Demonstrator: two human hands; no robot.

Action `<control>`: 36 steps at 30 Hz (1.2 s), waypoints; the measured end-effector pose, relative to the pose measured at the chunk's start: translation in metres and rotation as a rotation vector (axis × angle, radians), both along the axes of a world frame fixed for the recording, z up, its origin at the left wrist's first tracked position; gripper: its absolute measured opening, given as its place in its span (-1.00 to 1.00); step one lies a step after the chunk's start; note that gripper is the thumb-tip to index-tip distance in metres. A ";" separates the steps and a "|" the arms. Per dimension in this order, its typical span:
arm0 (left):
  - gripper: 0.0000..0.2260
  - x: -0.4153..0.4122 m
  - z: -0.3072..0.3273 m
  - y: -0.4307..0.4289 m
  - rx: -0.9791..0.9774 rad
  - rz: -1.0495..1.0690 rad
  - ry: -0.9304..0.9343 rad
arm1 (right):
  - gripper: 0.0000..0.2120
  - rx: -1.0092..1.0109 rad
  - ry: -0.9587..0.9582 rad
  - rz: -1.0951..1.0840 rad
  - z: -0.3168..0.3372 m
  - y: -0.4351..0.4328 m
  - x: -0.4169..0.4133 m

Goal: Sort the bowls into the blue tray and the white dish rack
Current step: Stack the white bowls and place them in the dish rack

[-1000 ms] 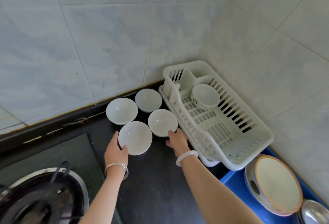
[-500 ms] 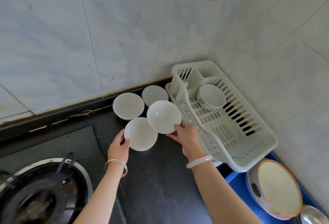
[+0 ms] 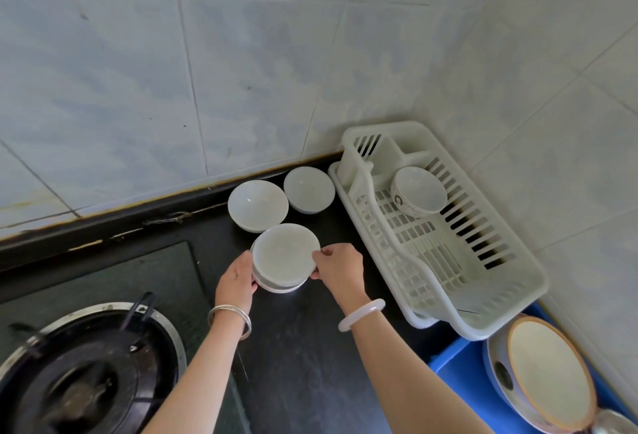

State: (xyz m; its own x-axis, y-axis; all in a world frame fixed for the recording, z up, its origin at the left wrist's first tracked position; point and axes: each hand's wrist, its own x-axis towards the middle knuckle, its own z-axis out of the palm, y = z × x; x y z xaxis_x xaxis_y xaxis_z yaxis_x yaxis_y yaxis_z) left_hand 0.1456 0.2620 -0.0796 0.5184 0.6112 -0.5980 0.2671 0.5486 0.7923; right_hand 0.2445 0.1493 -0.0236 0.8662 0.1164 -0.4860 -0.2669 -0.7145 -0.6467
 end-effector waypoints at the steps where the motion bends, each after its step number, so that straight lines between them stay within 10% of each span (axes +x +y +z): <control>1: -0.69 0.000 -0.001 0.000 0.020 -0.013 0.000 | -0.86 -0.017 -0.002 0.012 -0.001 0.001 0.000; 12: -0.69 0.002 -0.005 0.003 0.039 -0.014 0.036 | -0.96 -0.080 0.052 0.073 -0.015 0.004 0.007; 18: -0.71 0.003 0.003 0.007 -0.097 -0.007 0.036 | -0.62 0.262 0.394 0.087 -0.011 0.001 0.015; 27: -0.78 0.015 0.047 -0.004 -0.032 -0.068 -0.006 | -0.90 0.323 0.214 0.015 0.014 -0.019 0.022; 36: -0.73 0.094 0.139 -0.057 -0.005 -0.328 -0.184 | -0.65 0.176 -0.040 0.007 0.112 -0.094 0.084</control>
